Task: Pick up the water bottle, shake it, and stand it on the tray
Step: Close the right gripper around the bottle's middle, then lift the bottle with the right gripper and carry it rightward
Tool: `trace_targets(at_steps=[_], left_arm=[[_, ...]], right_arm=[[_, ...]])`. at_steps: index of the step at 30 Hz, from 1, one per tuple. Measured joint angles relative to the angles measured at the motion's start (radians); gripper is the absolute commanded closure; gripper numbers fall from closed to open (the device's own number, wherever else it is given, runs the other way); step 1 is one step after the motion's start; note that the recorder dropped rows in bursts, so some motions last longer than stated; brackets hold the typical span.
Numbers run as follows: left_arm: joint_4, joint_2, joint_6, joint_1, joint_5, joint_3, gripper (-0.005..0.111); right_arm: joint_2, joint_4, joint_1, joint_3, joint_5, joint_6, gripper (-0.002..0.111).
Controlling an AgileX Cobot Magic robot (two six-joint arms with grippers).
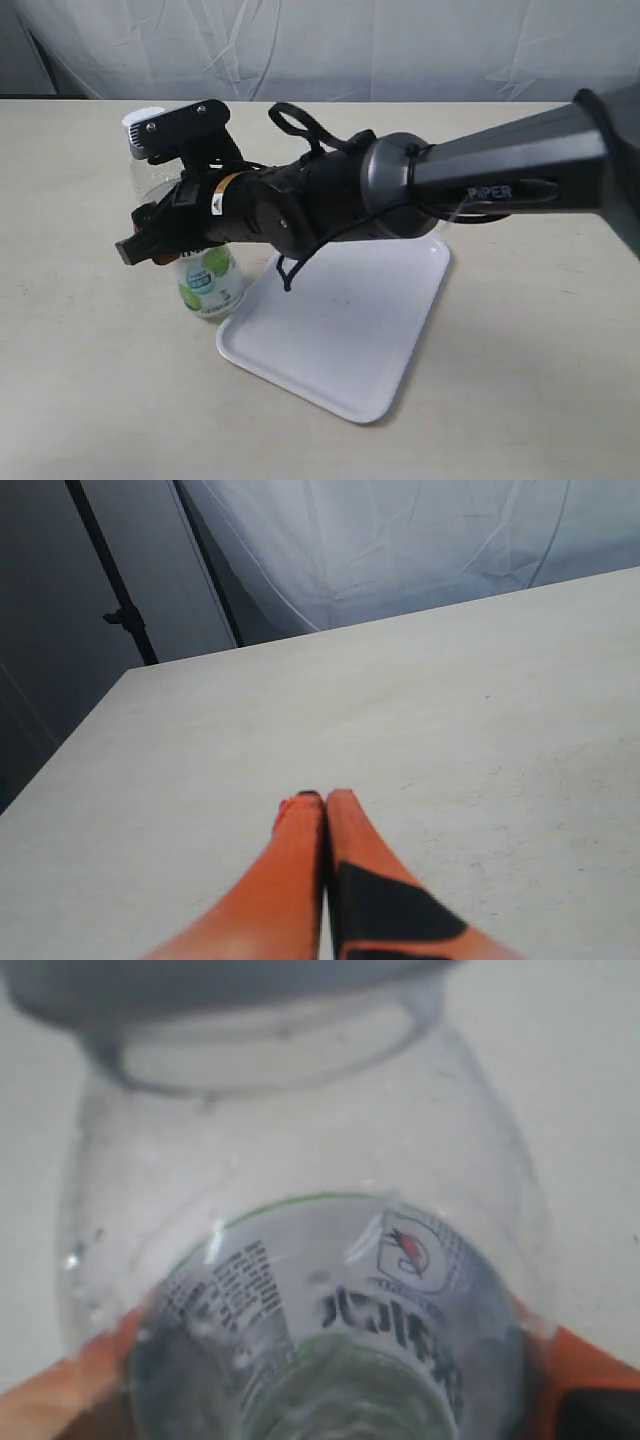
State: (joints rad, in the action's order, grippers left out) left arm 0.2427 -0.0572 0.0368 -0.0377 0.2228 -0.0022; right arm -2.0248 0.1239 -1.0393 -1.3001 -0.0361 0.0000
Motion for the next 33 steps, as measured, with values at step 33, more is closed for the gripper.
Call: trace_targets(at_steps=[33], left_arm=[[0.0,0.0,0.0,0.0,0.0,0.0,0.107]], right_arm=[[0.628,-0.977,0.008,0.238,0.567,0.879,0.109]])
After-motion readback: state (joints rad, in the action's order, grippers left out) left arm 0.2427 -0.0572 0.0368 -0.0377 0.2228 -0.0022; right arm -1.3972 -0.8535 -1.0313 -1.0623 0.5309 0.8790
